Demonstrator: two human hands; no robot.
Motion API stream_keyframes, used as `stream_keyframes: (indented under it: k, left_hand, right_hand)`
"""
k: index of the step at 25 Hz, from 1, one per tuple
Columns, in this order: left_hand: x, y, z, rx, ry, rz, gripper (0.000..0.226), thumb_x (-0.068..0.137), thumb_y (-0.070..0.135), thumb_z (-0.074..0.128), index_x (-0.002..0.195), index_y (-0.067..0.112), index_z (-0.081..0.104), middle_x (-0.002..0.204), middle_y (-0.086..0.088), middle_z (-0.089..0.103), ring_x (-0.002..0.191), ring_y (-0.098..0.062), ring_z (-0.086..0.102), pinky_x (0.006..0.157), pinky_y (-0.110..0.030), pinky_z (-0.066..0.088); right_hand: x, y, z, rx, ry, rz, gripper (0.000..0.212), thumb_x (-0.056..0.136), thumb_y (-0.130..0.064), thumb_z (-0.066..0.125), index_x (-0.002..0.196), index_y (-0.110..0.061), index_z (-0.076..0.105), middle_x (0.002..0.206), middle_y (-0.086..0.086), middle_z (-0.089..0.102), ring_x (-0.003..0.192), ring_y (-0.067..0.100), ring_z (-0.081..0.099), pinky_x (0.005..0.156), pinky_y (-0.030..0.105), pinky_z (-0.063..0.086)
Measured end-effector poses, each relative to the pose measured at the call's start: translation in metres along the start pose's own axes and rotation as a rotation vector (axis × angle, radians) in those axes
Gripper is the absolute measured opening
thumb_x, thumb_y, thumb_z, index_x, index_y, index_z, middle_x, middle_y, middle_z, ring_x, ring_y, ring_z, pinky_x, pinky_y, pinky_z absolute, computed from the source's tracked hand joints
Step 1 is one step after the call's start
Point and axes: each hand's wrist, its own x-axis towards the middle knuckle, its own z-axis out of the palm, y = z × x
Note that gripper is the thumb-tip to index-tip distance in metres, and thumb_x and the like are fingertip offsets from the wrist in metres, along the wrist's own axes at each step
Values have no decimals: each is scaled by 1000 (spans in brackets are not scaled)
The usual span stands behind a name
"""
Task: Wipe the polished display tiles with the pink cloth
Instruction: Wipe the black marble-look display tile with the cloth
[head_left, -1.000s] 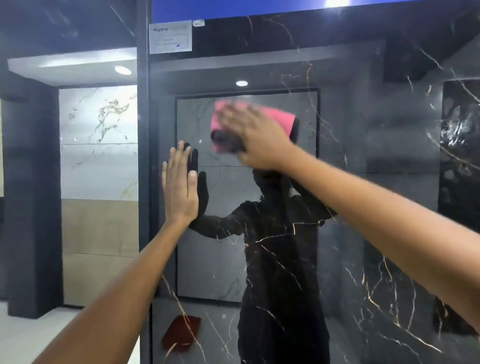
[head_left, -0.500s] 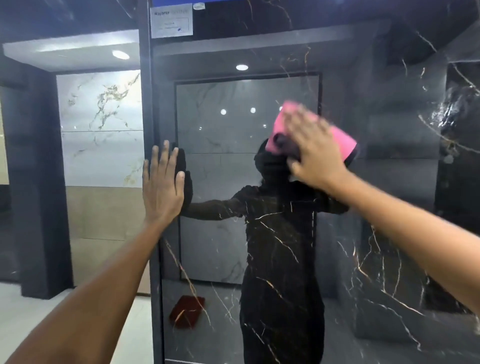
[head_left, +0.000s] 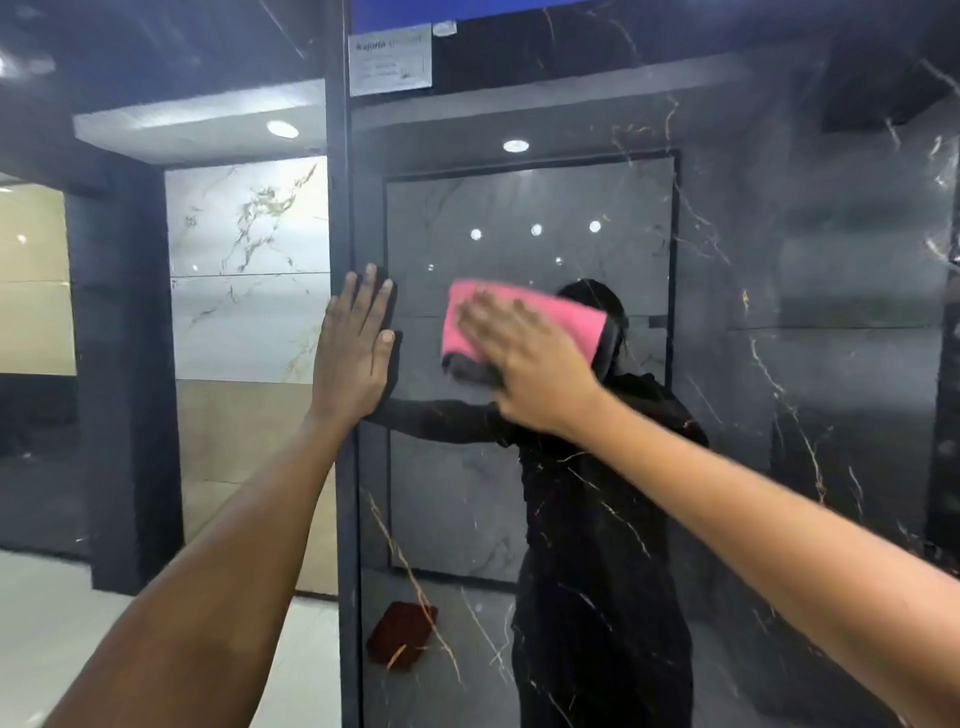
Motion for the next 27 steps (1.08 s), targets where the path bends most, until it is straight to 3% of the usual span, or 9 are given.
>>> stream_keyframes:
  k: [4,7,9,12,16,19,23,25,27]
  left_hand:
    - [-3,0,0,-59,22,-35,55,104,30,21,154,8,20,163,-8,9,150,-15,-1,122,-33,2]
    - [-5,1,1,-89,18,-75,56,104,30,21,154,5,18,163,-14,5,151,-19,0,122,-35,2]
    - [-14,2,3,-92,30,-111,55,105,29,22,154,4,17,163,-14,5,151,-21,0,122,-36,2]
    - [-25,2,3,-87,4,-132,57,105,31,21,155,6,15,163,-13,3,151,-20,-2,122,-36,1]
    - [-26,5,-2,18,-89,-184,58,103,31,22,156,10,9,164,-9,0,151,-23,-2,121,-39,-3]
    - [-30,21,1,29,-84,-286,60,103,34,22,156,10,9,164,-9,0,151,-24,-2,121,-44,0]
    - [-30,50,1,3,-85,-439,70,99,48,10,155,8,6,163,-12,-2,151,-26,-4,122,-43,-1]
    - [-30,76,0,-38,-65,-487,73,97,52,5,155,8,7,163,-13,-2,151,-26,-3,121,-43,-4]
    - [-36,108,2,-110,-62,-452,73,97,53,6,155,8,7,163,-12,-2,151,-26,-3,120,-42,-7]
  right_hand:
    - [-54,-51,17,-37,-350,-570,75,69,-24,68,140,-13,49,147,6,44,139,21,37,116,40,13]
    - [6,-5,5,-36,-36,-112,62,75,-22,62,135,-9,55,141,9,52,133,27,46,111,47,33]
    - [28,2,0,-63,2,198,71,75,-20,63,142,-11,45,148,8,43,140,28,35,115,46,21]
    - [-18,-65,27,-31,-171,-19,80,74,-22,62,148,-14,33,155,6,30,145,24,22,116,39,-2]
    - [-102,-101,24,-37,-450,-604,68,78,-24,55,144,-19,42,153,1,35,144,18,27,117,41,2]
    - [-73,-13,-5,40,-199,-255,63,72,-20,47,135,-14,56,142,5,51,134,24,45,112,46,27]
    - [-55,84,-50,2,-26,385,80,68,-14,59,146,-18,39,153,1,35,144,22,26,115,39,14]
    - [-102,47,-37,55,-127,270,88,63,-14,61,147,-16,35,154,3,32,144,22,23,116,39,11]
    - [-173,-13,-14,57,-339,-104,94,58,-15,67,147,-16,36,153,1,31,144,18,20,118,37,5]
